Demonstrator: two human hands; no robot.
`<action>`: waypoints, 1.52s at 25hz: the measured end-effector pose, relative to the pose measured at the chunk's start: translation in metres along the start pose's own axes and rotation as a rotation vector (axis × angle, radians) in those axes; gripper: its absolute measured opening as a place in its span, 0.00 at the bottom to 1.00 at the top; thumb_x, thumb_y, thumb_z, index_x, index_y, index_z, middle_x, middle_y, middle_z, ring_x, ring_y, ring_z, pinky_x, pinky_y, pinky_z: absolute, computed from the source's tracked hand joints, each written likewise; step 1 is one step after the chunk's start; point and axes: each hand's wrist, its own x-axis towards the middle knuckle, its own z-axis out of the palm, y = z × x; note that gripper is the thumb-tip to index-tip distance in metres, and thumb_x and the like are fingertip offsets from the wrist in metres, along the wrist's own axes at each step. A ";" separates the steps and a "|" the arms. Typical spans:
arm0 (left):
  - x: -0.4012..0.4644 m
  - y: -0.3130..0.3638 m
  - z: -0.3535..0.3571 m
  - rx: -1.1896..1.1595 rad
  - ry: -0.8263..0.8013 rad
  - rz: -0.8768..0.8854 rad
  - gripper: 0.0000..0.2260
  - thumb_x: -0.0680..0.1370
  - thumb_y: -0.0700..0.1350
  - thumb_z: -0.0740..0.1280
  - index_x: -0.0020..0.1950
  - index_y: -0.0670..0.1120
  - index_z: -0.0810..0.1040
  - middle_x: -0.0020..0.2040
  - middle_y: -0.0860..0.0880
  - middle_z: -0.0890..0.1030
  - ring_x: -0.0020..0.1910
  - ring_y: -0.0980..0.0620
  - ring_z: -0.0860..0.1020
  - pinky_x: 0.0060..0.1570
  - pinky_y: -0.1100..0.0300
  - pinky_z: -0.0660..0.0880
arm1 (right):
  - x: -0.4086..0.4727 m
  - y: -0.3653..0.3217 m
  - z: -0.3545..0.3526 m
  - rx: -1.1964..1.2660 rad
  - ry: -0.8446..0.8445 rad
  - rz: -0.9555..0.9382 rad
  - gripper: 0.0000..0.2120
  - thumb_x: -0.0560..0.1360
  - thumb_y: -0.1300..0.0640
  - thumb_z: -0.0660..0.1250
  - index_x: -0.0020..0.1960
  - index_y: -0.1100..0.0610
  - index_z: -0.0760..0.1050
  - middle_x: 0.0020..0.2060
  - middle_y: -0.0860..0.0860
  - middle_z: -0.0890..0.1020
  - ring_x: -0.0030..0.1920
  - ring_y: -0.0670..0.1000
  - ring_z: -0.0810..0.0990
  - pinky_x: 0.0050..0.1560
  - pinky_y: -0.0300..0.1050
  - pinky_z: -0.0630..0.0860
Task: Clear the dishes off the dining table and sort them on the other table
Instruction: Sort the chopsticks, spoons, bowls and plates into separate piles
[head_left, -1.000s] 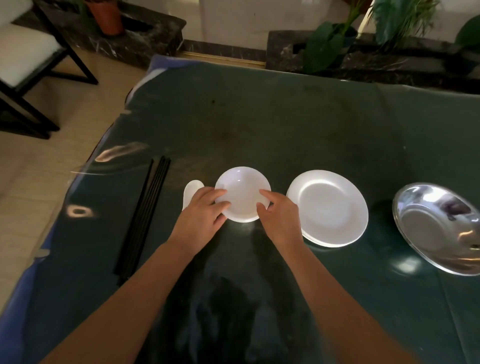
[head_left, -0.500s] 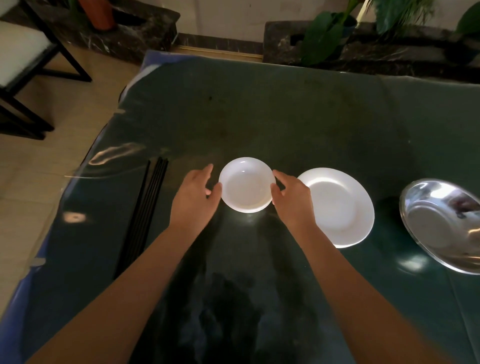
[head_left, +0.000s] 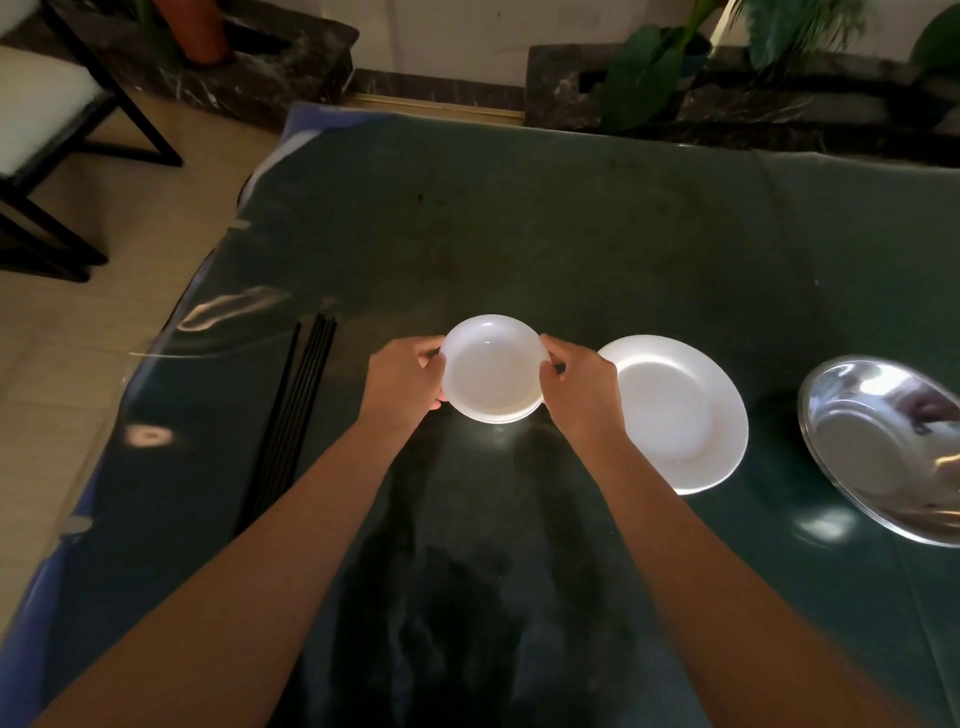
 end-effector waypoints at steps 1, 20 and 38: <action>0.001 0.001 0.000 -0.012 -0.001 -0.012 0.14 0.74 0.37 0.59 0.53 0.48 0.82 0.35 0.48 0.81 0.32 0.49 0.81 0.28 0.66 0.78 | 0.000 0.000 0.000 0.019 0.009 0.007 0.17 0.77 0.60 0.59 0.65 0.54 0.74 0.56 0.55 0.81 0.54 0.56 0.79 0.58 0.52 0.77; -0.096 -0.094 -0.056 0.612 -0.043 0.264 0.25 0.72 0.39 0.67 0.69 0.47 0.68 0.67 0.46 0.71 0.62 0.45 0.73 0.48 0.51 0.77 | 0.031 -0.101 0.040 -0.338 -0.338 -0.590 0.18 0.74 0.54 0.66 0.64 0.54 0.73 0.61 0.54 0.77 0.61 0.55 0.74 0.61 0.47 0.70; -0.035 -0.093 -0.058 0.466 -0.048 0.420 0.13 0.73 0.36 0.66 0.56 0.44 0.74 0.57 0.49 0.75 0.45 0.49 0.78 0.34 0.54 0.78 | 0.092 -0.120 0.084 -0.362 -0.484 -0.466 0.15 0.76 0.66 0.61 0.59 0.57 0.78 0.58 0.55 0.80 0.55 0.55 0.80 0.54 0.41 0.74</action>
